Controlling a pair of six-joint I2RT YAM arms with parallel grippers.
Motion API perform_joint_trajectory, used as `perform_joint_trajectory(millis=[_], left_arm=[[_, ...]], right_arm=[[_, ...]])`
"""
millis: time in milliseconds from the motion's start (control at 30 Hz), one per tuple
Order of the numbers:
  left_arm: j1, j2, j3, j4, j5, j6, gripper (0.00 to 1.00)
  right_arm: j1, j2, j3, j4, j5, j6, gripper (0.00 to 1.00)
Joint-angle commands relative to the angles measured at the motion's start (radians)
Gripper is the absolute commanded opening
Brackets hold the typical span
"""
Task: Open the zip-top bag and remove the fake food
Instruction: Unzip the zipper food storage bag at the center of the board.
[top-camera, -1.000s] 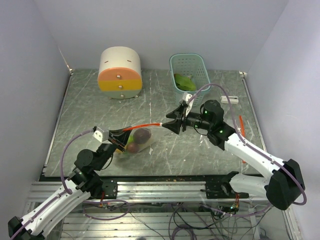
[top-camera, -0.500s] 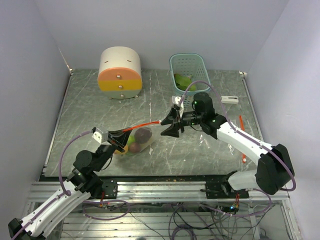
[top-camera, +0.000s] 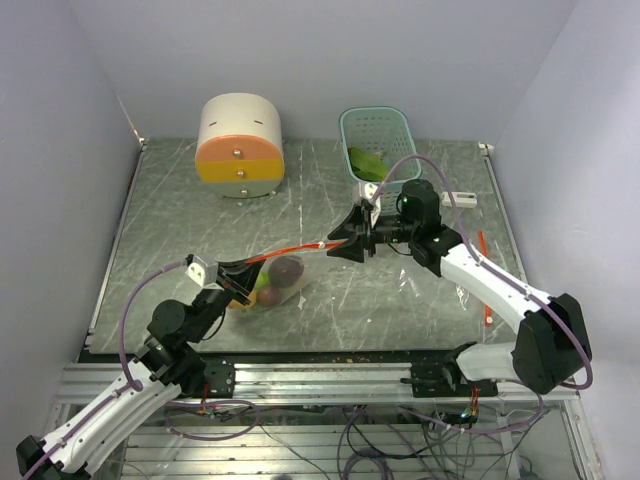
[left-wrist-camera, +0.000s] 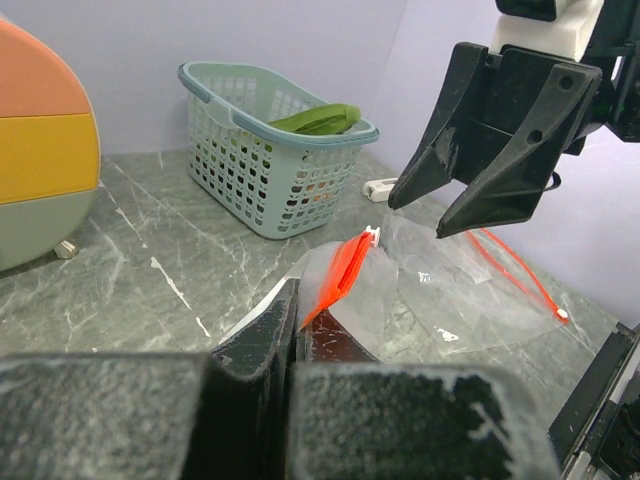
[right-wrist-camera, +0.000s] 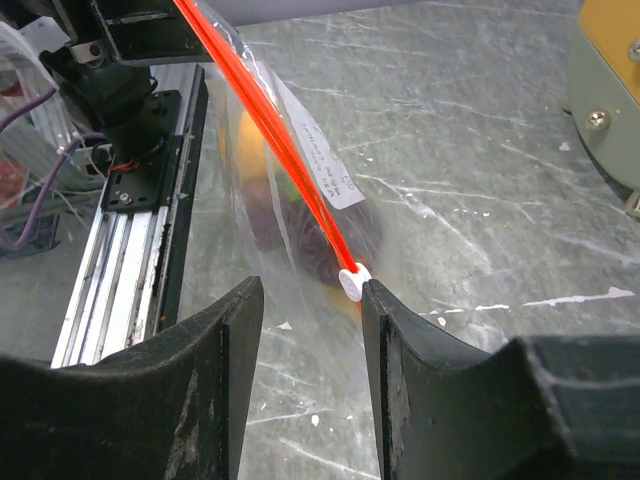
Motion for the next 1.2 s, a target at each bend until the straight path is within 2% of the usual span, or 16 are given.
perform_joint_trajectory(millis=[0, 233, 467, 600, 667, 800, 967, 1167], left_arm=[[0.008, -0.003, 0.009, 0.011, 0.026, 0.009, 0.07], [0.008, -0.017, 0.008, -0.001, 0.020, 0.010, 0.07], [0.008, -0.016, 0.006, -0.001, 0.012, 0.010, 0.07], [0.008, -0.014, 0.004, 0.000, 0.010, 0.011, 0.07], [0.008, -0.014, 0.003, 0.001, 0.010, 0.010, 0.07], [0.008, -0.014, 0.003, 0.001, 0.005, 0.010, 0.07], [0.008, -0.023, 0.005, -0.010, -0.002, 0.010, 0.07], [0.008, -0.035, 0.012, -0.041, -0.067, 0.004, 0.07]], right_arm=[[-0.007, 0.048, 0.036, 0.044, -0.052, 0.021, 0.44], [-0.008, 0.139, 0.075, 0.060, -0.092, 0.030, 0.43], [-0.007, 0.187, 0.073, 0.085, -0.108, 0.045, 0.38], [-0.007, 0.186, 0.056, 0.098, -0.115, 0.051, 0.32], [-0.007, 0.179, 0.048, 0.113, -0.121, 0.060, 0.25], [-0.007, 0.169, 0.044, 0.109, -0.117, 0.054, 0.17], [-0.007, 0.159, 0.032, 0.093, -0.104, 0.046, 0.02], [-0.037, 0.115, -0.021, 0.125, -0.032, 0.081, 0.00]])
